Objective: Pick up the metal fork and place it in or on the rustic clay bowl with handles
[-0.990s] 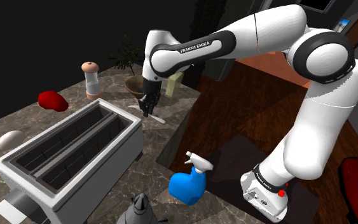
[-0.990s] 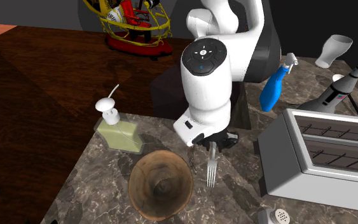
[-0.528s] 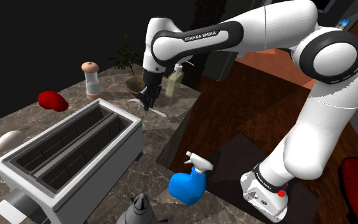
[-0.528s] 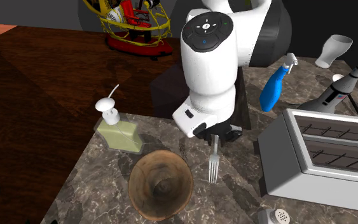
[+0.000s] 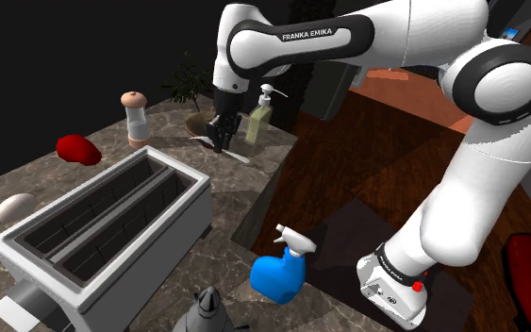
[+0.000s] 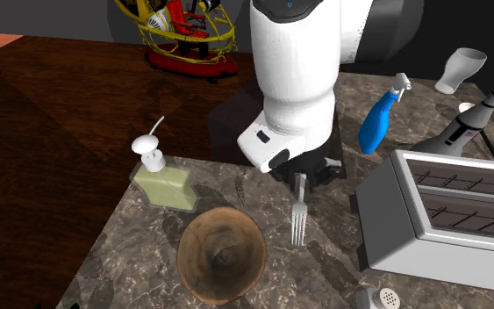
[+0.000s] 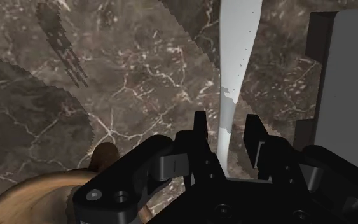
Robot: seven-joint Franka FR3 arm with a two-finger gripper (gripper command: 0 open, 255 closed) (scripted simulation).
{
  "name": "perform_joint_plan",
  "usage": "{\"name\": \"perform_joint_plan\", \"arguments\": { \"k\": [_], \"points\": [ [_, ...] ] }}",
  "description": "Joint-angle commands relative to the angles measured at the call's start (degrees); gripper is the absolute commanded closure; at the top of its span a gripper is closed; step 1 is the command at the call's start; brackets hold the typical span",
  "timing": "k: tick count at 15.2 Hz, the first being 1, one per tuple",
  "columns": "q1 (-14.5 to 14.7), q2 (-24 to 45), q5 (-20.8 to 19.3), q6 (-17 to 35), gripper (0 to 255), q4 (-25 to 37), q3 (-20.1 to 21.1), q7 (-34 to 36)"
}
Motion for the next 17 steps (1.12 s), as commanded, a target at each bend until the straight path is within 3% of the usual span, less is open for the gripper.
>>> {"name": "perform_joint_plan", "arguments": {
  "k": [1,9,17],
  "points": [
    [-0.08,-0.47,0.04,-1.46,255,0.99,-0.01,0.13],
    [-0.19,-1.56,0.09,-6.78,255,5.32,0.04,0.92],
    [-2.64,13.32,-3.2,-13.95,255,26.08,-2.74,-3.62]
  ]
}}
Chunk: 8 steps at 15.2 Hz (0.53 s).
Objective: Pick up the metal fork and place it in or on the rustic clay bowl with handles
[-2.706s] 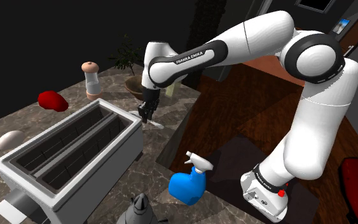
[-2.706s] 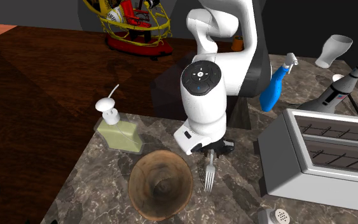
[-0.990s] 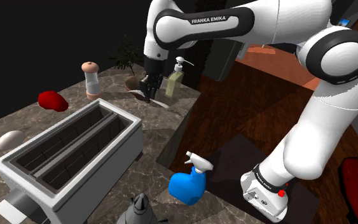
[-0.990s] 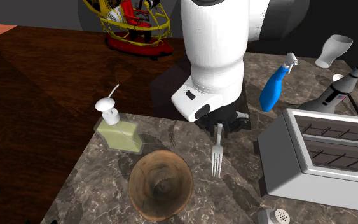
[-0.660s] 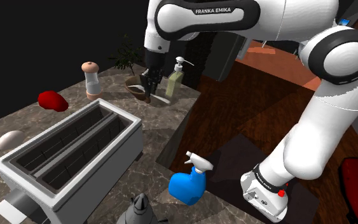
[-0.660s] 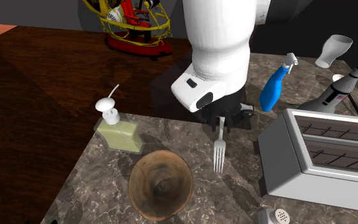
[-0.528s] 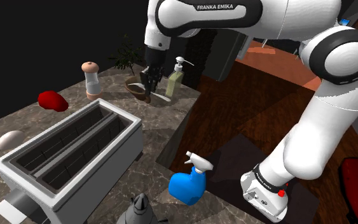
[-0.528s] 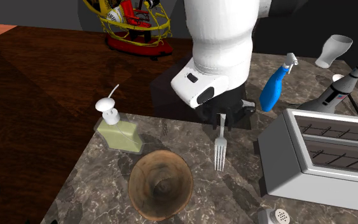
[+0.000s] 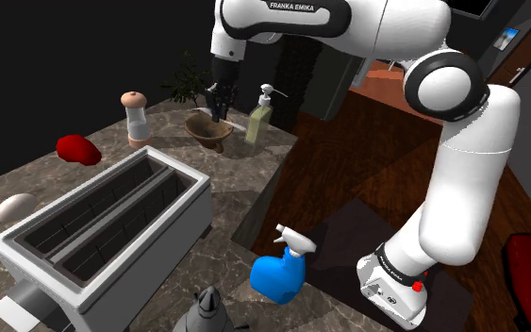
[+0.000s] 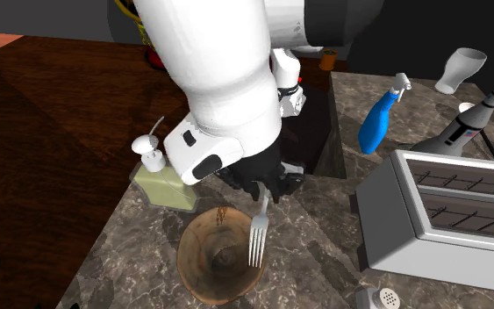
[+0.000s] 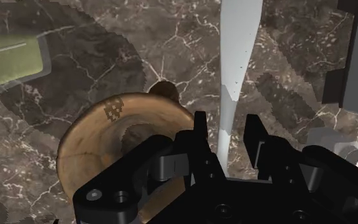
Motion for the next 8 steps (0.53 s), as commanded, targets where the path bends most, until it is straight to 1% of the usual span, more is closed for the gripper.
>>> {"name": "perform_joint_plan", "arguments": {
  "k": [1,4,5,6,8],
  "points": [
    [-0.54,4.39,-0.78,-2.65,255,6.74,-0.65,-1.16],
    [-0.87,12.58,-1.98,-7.75,255,19.69,-1.49,-2.52],
    [-0.82,16.08,-2.41,-10.14,255,25.48,-1.76,-2.92],
    [-0.53,21.24,-2.97,-13.86,255,34.27,-2.08,-3.29],
    [-0.8,20.17,-2.84,-11.53,255,30.83,-2.1,-3.58]
  ]
}}
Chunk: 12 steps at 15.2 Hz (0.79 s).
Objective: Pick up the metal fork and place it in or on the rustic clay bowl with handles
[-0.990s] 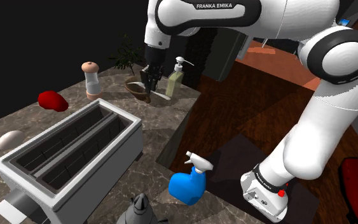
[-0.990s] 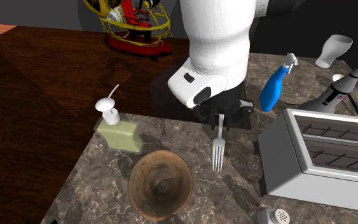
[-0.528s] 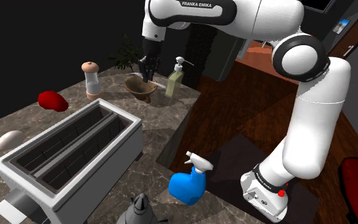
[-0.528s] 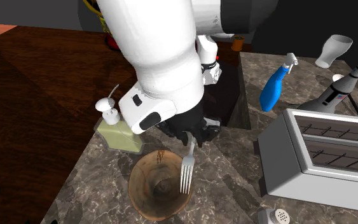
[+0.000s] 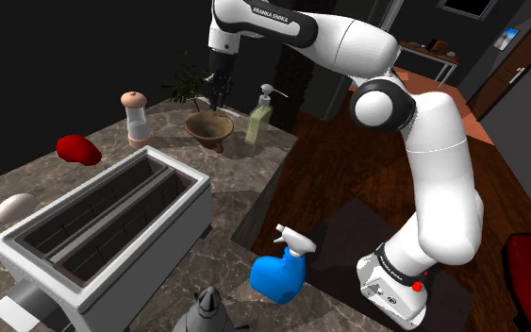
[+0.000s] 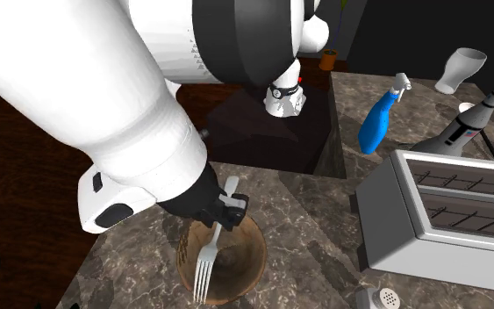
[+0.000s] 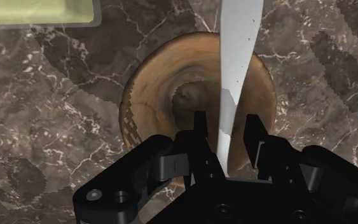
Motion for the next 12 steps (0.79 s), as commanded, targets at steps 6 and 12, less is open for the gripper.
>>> {"name": "perform_joint_plan", "arguments": {
  "k": [6,12],
  "points": [
    [-0.59,-0.66,0.09,5.52,255,-6.26,-0.12,-0.96],
    [-0.74,-0.92,0.13,7.84,255,-8.87,-0.15,-1.26]
  ]
}}
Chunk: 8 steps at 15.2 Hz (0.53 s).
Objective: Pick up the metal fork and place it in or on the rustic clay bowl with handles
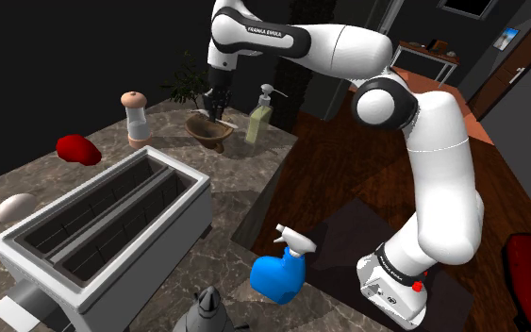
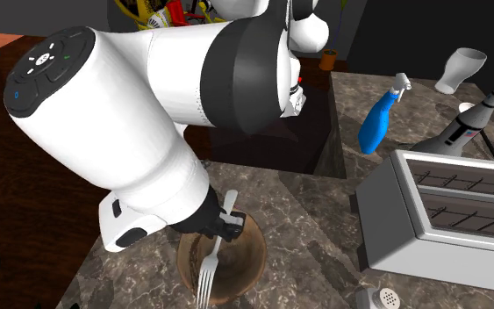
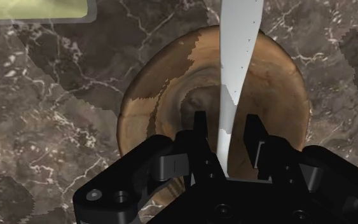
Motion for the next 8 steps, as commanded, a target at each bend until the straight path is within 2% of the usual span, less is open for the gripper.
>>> {"name": "perform_joint_plan", "arguments": {
  "k": [1,4,5,8],
  "points": [
    [-0.03,-0.14,0.02,0.23,255,-0.32,0.01,-0.02],
    [-0.03,-0.14,0.02,0.22,255,-0.32,0.01,-0.02],
    [-0.03,-0.14,0.02,0.23,0,-0.33,0.01,-0.02],
    [-0.02,-0.12,0.02,0.22,0,-0.3,0.01,-0.02]
  ]
}}
